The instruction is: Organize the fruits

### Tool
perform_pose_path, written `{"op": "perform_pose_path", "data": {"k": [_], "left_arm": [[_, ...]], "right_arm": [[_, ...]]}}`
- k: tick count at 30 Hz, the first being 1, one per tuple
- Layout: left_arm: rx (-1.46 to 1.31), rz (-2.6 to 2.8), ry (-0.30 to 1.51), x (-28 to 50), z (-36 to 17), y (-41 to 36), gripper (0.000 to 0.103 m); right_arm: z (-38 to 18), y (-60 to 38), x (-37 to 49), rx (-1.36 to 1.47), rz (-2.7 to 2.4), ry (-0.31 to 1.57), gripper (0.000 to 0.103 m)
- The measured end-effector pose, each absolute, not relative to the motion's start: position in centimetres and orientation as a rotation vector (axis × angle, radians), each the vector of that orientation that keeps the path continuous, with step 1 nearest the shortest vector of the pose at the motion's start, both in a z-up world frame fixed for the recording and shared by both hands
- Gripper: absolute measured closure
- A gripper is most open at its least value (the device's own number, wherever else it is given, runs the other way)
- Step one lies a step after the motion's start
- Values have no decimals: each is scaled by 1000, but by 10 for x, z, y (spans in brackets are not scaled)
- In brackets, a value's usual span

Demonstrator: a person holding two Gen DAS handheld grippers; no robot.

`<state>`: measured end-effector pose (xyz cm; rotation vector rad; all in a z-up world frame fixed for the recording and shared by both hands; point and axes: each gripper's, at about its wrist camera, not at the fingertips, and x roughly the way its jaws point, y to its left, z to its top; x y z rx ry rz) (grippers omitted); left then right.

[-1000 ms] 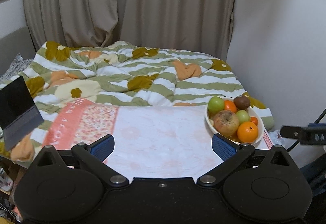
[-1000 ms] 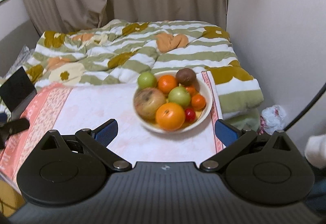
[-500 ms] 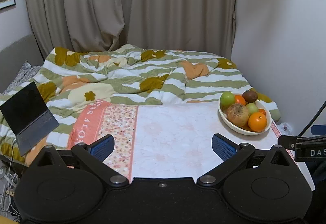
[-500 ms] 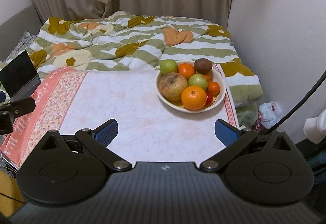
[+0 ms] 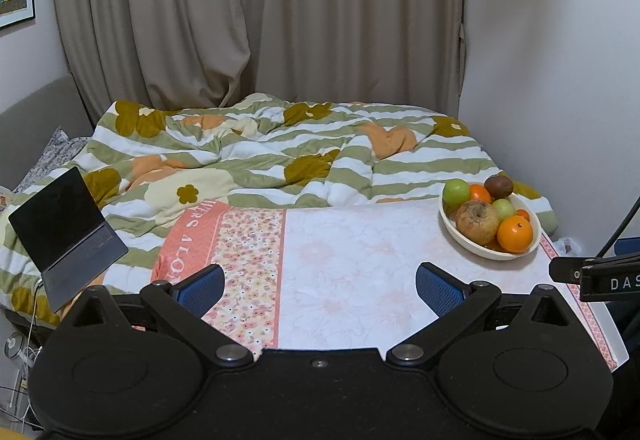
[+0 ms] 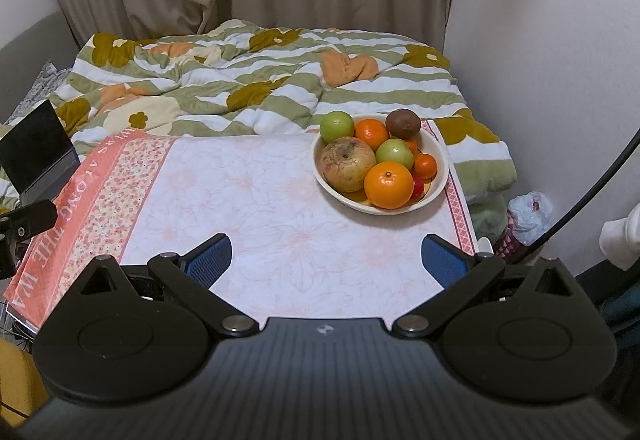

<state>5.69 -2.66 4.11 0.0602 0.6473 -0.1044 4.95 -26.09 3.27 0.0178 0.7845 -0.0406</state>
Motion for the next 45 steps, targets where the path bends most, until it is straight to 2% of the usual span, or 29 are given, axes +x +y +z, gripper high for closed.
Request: {"op": "perform_pose_path", "data": {"k": [45], "left_arm": [[47, -56, 627, 43, 42, -21, 0]], "right_arm": [[30, -261, 39, 28, -41, 792, 0]]}}
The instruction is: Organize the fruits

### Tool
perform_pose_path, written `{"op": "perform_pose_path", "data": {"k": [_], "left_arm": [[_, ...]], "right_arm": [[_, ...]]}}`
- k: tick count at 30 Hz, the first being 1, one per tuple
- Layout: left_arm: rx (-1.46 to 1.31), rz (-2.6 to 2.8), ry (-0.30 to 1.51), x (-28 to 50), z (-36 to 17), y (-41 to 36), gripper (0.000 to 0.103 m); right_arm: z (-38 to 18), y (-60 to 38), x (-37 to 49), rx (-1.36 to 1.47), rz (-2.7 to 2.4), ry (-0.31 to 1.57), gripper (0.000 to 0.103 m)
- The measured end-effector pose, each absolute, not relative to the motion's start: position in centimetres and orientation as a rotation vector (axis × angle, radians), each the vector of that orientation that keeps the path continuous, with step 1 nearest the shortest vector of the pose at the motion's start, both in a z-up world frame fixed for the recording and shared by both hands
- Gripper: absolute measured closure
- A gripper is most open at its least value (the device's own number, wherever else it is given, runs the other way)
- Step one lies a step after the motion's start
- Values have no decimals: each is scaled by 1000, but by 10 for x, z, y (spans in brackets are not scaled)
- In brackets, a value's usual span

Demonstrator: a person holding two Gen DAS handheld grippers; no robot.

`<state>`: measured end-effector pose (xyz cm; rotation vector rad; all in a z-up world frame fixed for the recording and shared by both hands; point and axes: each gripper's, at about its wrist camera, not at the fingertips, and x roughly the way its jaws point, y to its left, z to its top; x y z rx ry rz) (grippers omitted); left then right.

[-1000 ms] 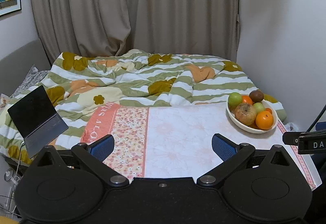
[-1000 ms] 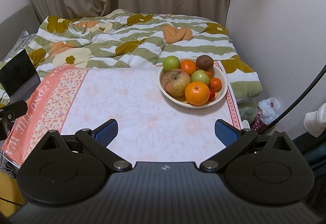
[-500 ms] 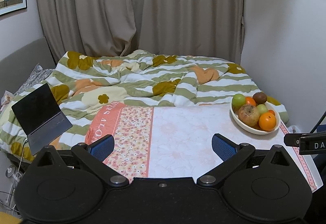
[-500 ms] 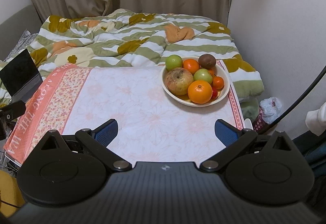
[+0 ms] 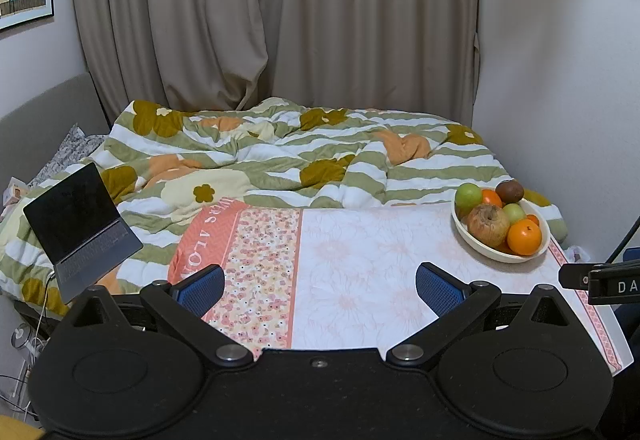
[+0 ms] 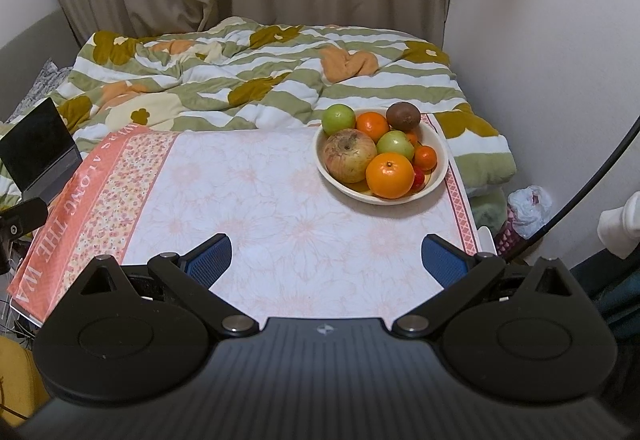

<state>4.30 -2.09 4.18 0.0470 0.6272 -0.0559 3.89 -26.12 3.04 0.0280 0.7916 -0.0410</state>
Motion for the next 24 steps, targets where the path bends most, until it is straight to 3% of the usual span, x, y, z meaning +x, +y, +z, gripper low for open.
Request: {"op": "perform_pose_path", "data": {"k": [24], "left_arm": [[51, -39, 592, 44, 44, 8, 0]], "right_arm": [[36, -256, 35, 44, -79, 790, 0]]}}
